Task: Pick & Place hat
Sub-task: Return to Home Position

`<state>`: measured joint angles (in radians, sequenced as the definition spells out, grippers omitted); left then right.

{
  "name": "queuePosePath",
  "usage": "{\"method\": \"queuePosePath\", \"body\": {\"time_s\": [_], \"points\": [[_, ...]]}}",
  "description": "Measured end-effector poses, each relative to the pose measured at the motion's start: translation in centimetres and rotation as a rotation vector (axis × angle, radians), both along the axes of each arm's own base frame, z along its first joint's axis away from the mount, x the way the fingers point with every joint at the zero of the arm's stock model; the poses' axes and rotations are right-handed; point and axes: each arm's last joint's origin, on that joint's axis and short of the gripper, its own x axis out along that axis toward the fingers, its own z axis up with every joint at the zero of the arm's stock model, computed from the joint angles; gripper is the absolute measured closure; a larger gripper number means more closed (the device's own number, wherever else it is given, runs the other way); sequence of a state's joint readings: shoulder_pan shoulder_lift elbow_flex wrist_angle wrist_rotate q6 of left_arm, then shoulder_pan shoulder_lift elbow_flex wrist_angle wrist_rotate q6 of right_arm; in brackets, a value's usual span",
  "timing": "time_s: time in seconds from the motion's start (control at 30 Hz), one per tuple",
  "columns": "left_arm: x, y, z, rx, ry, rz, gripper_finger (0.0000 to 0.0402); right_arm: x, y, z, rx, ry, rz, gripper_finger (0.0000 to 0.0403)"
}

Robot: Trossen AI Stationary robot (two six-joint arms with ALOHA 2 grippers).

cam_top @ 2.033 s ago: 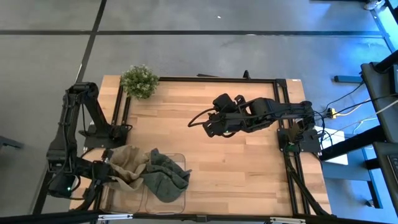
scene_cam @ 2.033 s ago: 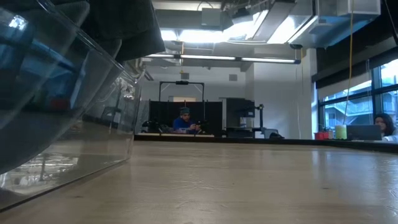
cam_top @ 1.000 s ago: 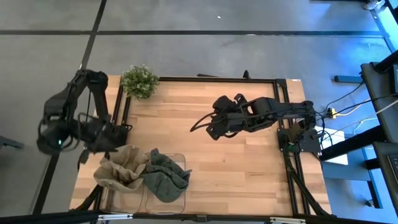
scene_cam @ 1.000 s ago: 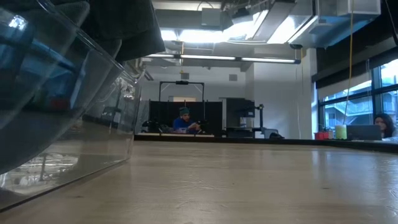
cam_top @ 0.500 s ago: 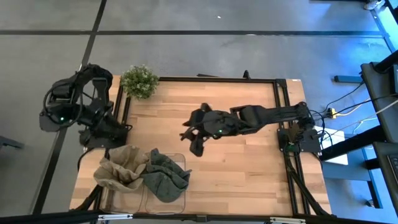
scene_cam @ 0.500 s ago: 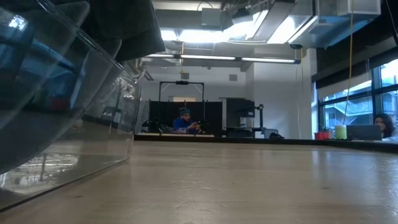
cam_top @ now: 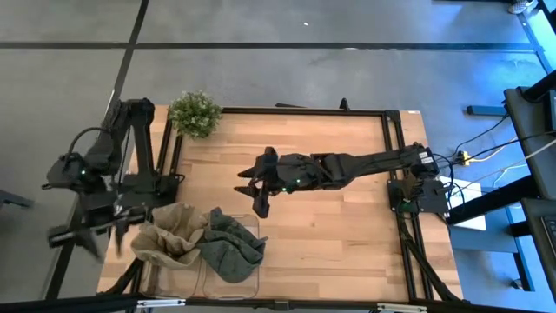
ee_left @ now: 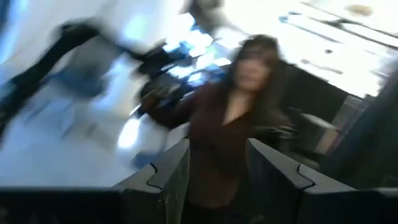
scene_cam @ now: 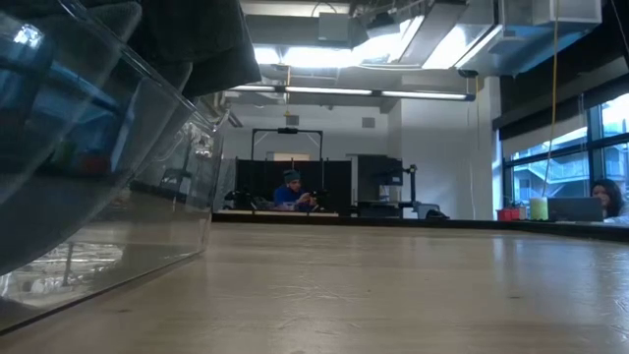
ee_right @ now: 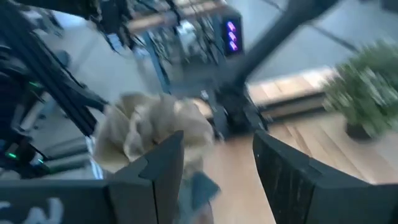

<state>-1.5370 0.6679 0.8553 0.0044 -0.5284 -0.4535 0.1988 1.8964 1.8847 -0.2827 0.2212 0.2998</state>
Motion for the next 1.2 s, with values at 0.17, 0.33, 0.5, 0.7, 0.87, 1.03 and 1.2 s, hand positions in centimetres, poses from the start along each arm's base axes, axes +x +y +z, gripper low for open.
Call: {"method": "queuePosePath", "body": {"time_s": [0.17, 0.33, 0.5, 0.7, 0.87, 1.03, 1.2], "points": [[0.9, -0.5, -0.5, 0.018, -0.166, -0.033, 0.0247, 0.7, 0.6, -1.5, -0.001, -0.167, 0.034, 0.0209], [3.6, 0.2, -2.2, 0.219, -0.121, 0.222, 0.0247, 0.7, 1.7, -3.4, 0.011, -0.244, 0.048, 0.0209], [5.5, 2.0, -2.5, 0.308, -0.144, 0.363, 0.0247, -1.0, 2.6, -3.7, -0.008, -0.227, -0.018, 0.0209], [5.9, 4.8, -3.0, 0.411, -0.133, 0.524, 0.0247, -4.4, 3.2, -3.7, 0.012, -0.225, -0.011, 0.0209], [5.0, 7.2, -2.9, 0.452, -0.142, 0.670, 0.0247, -8.7, 3.4, -4.0, 0.020, -0.222, -0.118, 0.0209], [4.7, 8.1, -3.3, 0.430, -0.177, 0.714, 0.0247, -13.5, 3.1, -4.7, 0.028, -0.214, -0.156, 0.0209], [5.4, 8.2, -6.3, 0.420, -0.166, 0.791, 0.0247, -17.5, 1.6, -5.3, 0.038, -0.231, -0.149, 0.0209]]}}
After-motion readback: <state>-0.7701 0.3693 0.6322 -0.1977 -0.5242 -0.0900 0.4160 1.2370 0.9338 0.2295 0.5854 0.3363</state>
